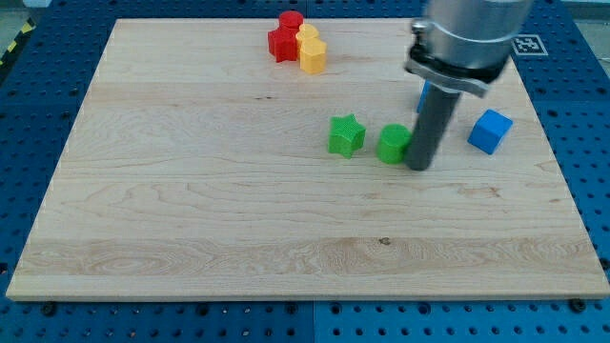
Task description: Slide blue cube to the blue triangle
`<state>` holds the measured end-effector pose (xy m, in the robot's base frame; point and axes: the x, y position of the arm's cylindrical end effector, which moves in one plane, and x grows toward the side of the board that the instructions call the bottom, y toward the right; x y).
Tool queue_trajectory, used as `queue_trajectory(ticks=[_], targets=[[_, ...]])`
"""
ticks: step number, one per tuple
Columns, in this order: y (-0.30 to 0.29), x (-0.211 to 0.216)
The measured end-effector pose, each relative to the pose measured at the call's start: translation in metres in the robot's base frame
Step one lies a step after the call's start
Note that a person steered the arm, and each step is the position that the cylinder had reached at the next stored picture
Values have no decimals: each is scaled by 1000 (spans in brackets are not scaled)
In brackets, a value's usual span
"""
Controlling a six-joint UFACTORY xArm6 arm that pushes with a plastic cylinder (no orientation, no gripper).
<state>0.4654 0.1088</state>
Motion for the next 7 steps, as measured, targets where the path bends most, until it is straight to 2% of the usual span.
queue_trajectory(ticks=[1,2,4,6,7], targets=[[-38,-10],[-31,-9],[27,4],[124,12],[154,10]])
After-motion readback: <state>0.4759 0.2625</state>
